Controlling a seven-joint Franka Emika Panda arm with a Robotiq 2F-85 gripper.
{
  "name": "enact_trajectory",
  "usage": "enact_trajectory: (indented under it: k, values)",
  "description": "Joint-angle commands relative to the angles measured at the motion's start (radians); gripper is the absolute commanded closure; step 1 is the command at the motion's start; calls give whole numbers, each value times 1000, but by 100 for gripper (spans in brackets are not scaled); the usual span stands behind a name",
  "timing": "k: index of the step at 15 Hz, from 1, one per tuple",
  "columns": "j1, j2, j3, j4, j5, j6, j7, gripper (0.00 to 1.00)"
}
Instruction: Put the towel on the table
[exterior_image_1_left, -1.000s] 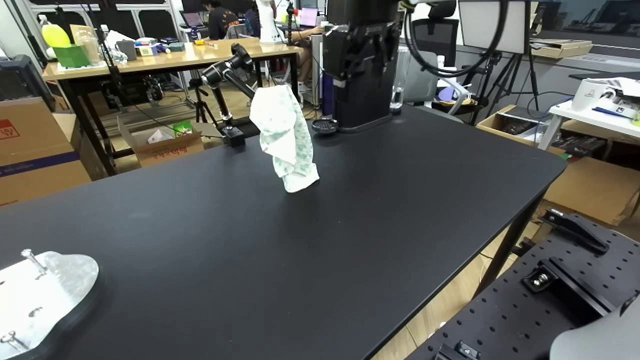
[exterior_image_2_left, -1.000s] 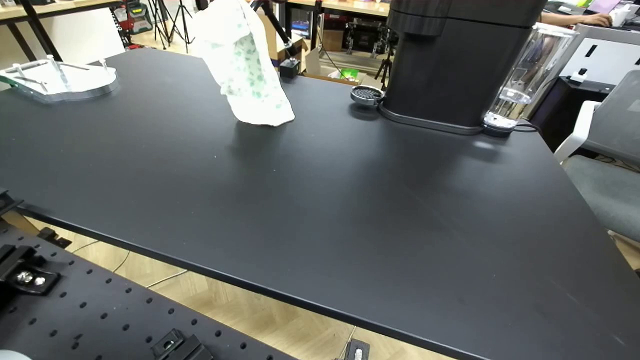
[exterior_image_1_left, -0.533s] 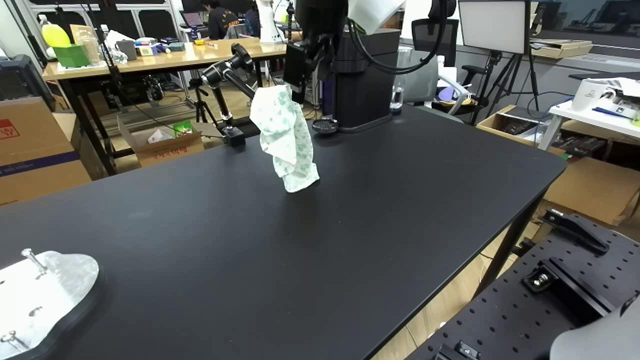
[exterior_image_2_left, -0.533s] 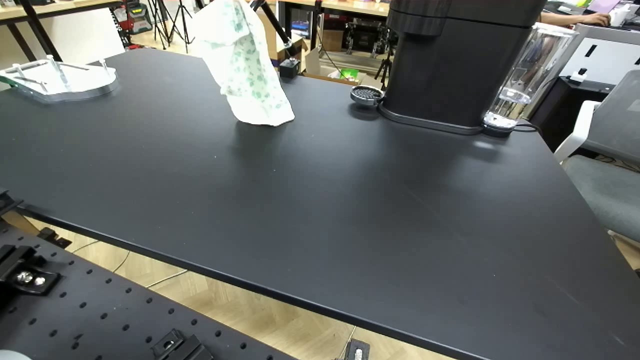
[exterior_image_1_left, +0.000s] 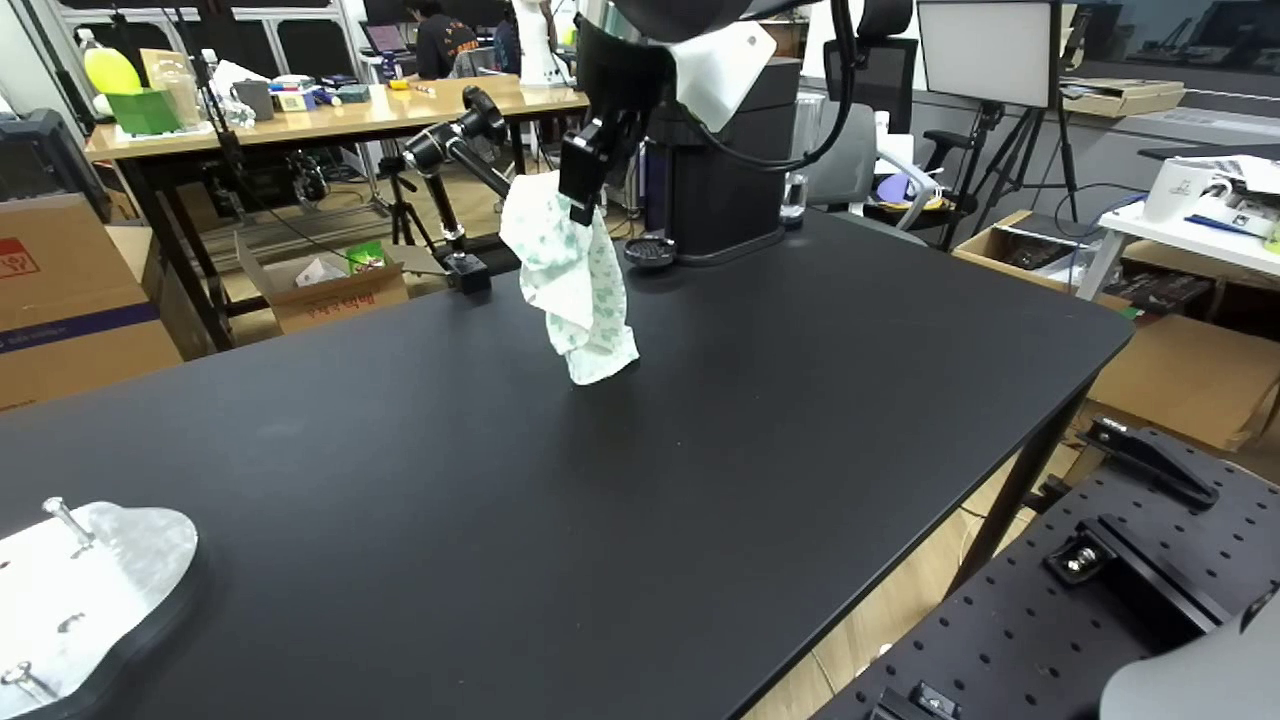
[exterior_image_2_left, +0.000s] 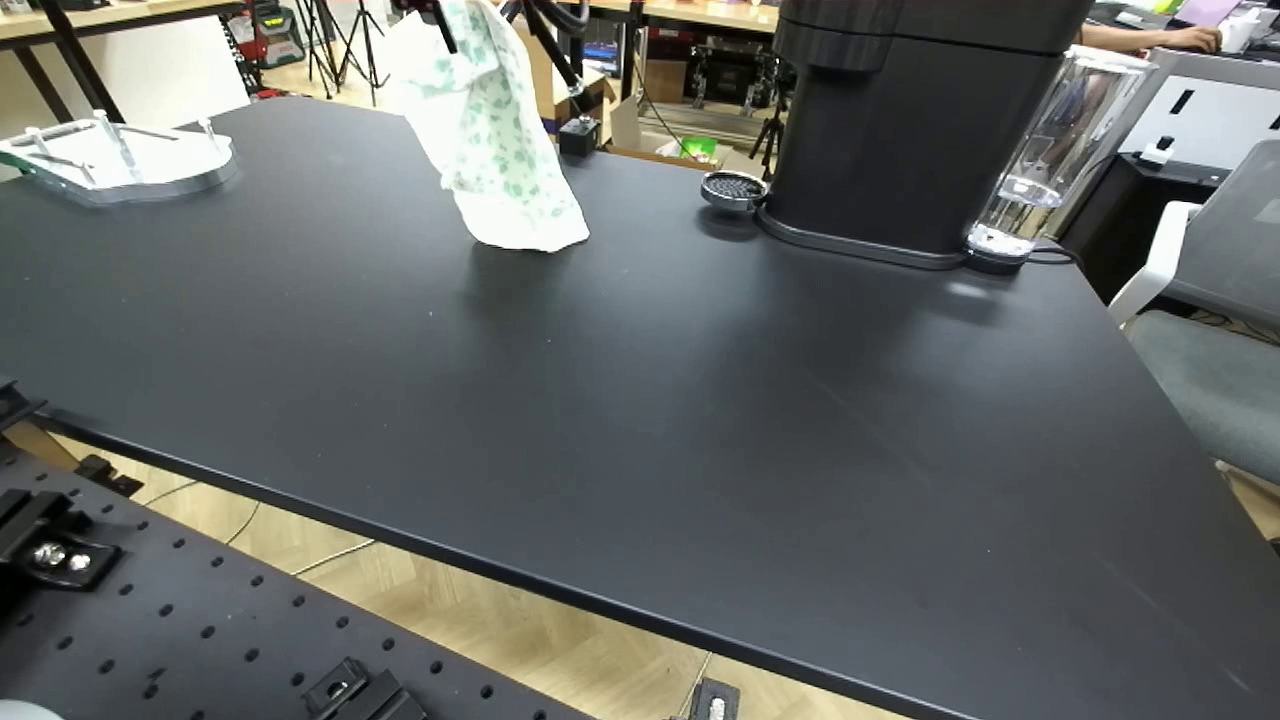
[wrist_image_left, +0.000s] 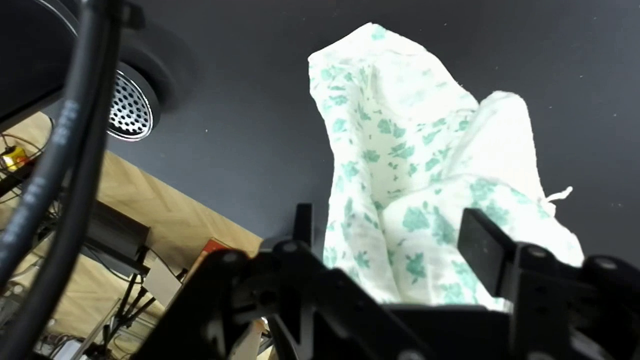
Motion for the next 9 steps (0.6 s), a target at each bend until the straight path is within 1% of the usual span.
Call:
enact_trajectory:
  k: [1,4,7,8,9]
  values:
    - [-11,81,-2,53,8,56,-47,55]
    - [-16,123,11,73,21,83,-79,75]
    - [-21,136,24,83,33,85,-95,95]
    - [-22,132,25,84,38,71,-96,100]
    - [-6,129,13,79,25,69,-71,100]
